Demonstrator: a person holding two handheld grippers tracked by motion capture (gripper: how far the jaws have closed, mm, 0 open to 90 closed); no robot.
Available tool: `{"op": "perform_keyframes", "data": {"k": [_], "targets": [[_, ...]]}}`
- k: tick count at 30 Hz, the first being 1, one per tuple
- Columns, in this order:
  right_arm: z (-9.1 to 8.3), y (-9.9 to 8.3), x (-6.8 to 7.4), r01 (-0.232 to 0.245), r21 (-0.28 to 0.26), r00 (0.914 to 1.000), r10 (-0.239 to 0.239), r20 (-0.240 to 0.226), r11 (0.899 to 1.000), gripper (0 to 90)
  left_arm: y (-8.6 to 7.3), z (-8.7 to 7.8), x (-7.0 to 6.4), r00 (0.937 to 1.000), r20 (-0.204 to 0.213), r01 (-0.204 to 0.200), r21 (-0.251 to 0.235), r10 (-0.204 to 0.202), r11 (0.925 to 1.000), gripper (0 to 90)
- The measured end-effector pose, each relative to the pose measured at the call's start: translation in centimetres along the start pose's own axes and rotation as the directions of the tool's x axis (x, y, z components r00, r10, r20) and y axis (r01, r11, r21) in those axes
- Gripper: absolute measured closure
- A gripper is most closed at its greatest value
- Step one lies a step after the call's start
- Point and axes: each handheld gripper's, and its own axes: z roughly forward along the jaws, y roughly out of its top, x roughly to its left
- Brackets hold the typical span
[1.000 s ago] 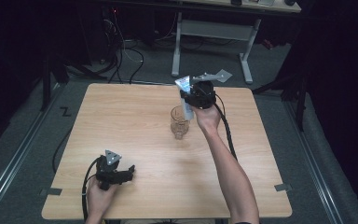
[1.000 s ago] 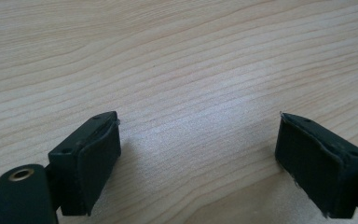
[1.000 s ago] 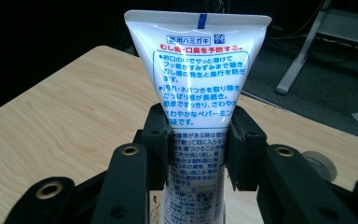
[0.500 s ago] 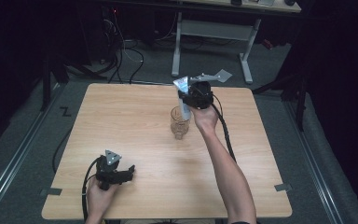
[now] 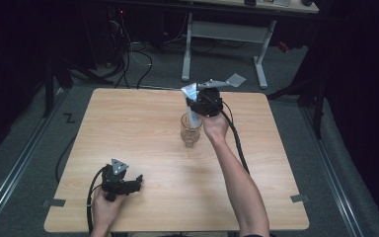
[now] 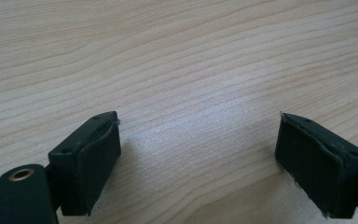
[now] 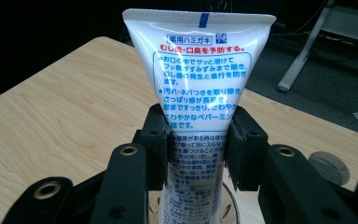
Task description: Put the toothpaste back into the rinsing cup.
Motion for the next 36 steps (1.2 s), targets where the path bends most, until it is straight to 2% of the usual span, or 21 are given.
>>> {"op": "perform_keyframes", "data": {"k": [36], "targets": [[1.2,-1.5,0.1,0.017,0.046,0.9997,-0.018,0.016,0.999,63.5,0.0,0.0,0.0,1.0000,0.000,0.000,0.000,0.000,1.0000,14.3]]}}
